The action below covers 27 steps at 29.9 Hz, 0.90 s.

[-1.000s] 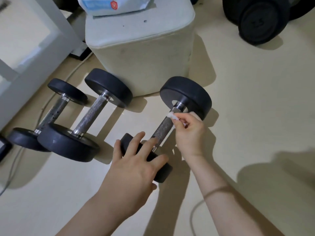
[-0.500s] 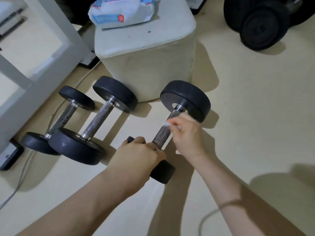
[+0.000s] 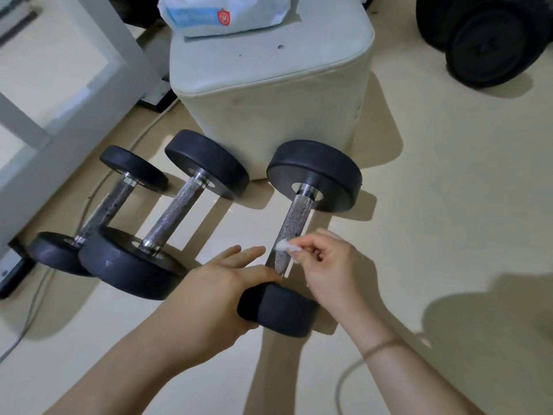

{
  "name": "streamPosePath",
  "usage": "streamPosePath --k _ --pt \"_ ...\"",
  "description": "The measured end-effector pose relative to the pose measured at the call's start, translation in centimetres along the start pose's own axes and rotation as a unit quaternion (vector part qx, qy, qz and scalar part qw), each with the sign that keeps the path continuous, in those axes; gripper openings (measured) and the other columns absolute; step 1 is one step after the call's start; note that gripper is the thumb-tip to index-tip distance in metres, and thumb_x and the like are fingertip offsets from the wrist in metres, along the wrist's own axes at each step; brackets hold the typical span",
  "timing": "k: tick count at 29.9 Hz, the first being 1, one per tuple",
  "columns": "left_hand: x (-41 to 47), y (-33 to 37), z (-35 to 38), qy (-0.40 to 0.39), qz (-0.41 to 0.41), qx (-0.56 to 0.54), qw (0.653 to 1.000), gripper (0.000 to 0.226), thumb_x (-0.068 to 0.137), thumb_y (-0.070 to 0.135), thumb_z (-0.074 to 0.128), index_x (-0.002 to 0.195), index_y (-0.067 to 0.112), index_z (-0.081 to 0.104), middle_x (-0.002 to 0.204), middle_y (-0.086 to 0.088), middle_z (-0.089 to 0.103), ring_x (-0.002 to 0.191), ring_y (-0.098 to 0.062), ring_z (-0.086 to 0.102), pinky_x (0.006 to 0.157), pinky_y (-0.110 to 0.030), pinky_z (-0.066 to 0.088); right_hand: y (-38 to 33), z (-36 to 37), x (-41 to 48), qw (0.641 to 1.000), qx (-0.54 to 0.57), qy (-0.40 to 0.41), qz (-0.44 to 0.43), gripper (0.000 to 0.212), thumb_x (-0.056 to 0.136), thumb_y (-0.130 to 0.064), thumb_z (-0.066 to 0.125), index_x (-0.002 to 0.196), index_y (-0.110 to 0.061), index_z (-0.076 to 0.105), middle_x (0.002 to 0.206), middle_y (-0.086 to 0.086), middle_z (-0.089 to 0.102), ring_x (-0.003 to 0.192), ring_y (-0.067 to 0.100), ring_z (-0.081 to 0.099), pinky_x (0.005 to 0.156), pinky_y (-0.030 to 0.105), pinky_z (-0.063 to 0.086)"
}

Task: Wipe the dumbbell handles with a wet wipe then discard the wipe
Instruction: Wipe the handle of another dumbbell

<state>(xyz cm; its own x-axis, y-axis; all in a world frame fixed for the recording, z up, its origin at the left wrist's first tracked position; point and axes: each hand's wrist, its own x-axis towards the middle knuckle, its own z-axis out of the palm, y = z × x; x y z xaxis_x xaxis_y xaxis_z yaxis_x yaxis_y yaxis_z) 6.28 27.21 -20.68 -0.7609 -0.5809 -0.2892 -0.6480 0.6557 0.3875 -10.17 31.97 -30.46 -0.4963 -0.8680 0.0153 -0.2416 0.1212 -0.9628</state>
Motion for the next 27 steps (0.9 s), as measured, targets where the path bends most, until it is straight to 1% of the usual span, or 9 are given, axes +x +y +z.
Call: streamPosePath --k 4,7,10,15,17,19,22,25,27 --pt "0.1 -0.6 0.2 0.013 -0.009 -0.012 1.000 0.072 0.067 0.029 0.081 0.119 0.056 0.039 0.146 0.010 0.043 0.139 -0.020 0.035 0.108 -0.038 0.036 0.4 0.9 4.7 0.987 -0.044 0.148 -0.044 0.005 0.080 -0.013 0.072 0.075 -0.012 0.072 0.065 -0.012 0.048 0.058 0.007 0.046 0.058 0.020 0.040" --pt "-0.2 -0.5 0.3 0.008 -0.022 -0.024 0.999 0.078 0.071 0.025 0.079 0.122 0.058 0.031 0.151 0.010 0.035 0.143 -0.019 0.026 0.112 -0.040 0.031 0.2 1.8 4.1 0.979 -0.056 0.187 -0.056 0.004 0.081 -0.009 0.072 0.077 -0.012 0.073 0.070 -0.005 0.052 0.059 0.008 0.048 0.057 0.023 0.044" --pt "-0.4 -0.3 0.5 -0.009 -0.024 -0.008 1.000 0.077 0.075 0.023 0.076 0.125 0.059 0.030 0.155 0.011 0.026 0.146 -0.017 0.018 0.115 -0.037 0.028 0.5 0.8 2.9 0.991 -0.028 0.112 -0.063 0.012 0.077 0.000 0.070 0.074 -0.011 0.072 0.072 -0.008 0.055 0.063 0.004 0.053 0.060 0.012 0.041" --pt "-0.8 -0.5 0.3 -0.014 -0.035 -0.012 0.999 0.077 0.072 0.021 0.065 0.128 0.059 0.031 0.154 0.011 0.026 0.144 -0.012 0.016 0.112 -0.023 0.021 -0.1 -0.1 0.0 0.995 0.031 -0.099 0.010 0.012 0.074 -0.004 0.076 0.067 -0.012 0.071 0.062 -0.013 0.052 0.055 0.006 0.047 0.055 0.013 0.035" --pt "-1.0 0.0 0.3 -0.014 -0.055 -0.052 0.997 0.074 0.065 0.020 0.055 0.123 0.059 0.035 0.148 0.019 0.027 0.139 -0.003 0.015 0.103 -0.008 0.016 0.0 -0.1 1.3 0.998 0.012 -0.054 0.001 0.014 0.075 -0.002 0.073 0.069 -0.015 0.071 0.064 -0.014 0.056 0.058 0.006 0.051 0.056 0.013 0.037" --pt "-1.3 0.4 0.4 -0.002 -0.073 -0.096 0.993 0.069 0.060 0.022 0.050 0.118 0.057 0.041 0.142 0.024 0.027 0.134 0.004 0.014 0.096 0.000 0.014 0.0 0.1 3.3 0.998 -0.022 0.057 -0.030 0.016 0.076 0.001 0.068 0.072 -0.014 0.071 0.068 -0.015 0.055 0.061 0.003 0.052 0.058 0.010 0.037" --pt "-1.5 0.5 0.9 0.024 -0.083 -0.130 0.988 0.068 0.059 0.022 0.051 0.116 0.057 0.044 0.141 0.025 0.026 0.135 0.004 0.014 0.100 -0.008 0.018 0.3 1.1 4.6 0.979 -0.089 0.165 -0.081 0.009 0.081 -0.004 0.066 0.077 -0.011 0.070 0.071 -0.002 0.056 0.061 0.010 0.050 0.058 0.026 0.044" --pt "-1.7 0.1 1.0 0.046 -0.090 -0.135 0.986 0.071 0.058 0.020 0.051 0.118 0.058 0.042 0.142 0.024 0.027 0.137 0.002 0.016 0.107 -0.023 0.024 0.4 1.8 4.4 0.974 -0.106 0.185 -0.081 0.008 0.082 -0.009 0.063 0.081 -0.012 0.070 0.073 0.004 0.061 0.063 0.025 0.055 0.057 0.037 0.049" --pt "-1.6 0.0 1.1 0.051 -0.092 -0.129 0.986 0.069 0.058 0.020 0.052 0.116 0.057 0.044 0.139 0.022 0.032 0.135 0.001 0.020 0.105 -0.021 0.025 0.2 1.9 4.2 0.977 -0.093 0.180 -0.059 0.009 0.082 -0.008 0.062 0.083 -0.013 0.070 0.076 0.004 0.063 0.066 0.024 0.057 0.060 0.039 0.050"
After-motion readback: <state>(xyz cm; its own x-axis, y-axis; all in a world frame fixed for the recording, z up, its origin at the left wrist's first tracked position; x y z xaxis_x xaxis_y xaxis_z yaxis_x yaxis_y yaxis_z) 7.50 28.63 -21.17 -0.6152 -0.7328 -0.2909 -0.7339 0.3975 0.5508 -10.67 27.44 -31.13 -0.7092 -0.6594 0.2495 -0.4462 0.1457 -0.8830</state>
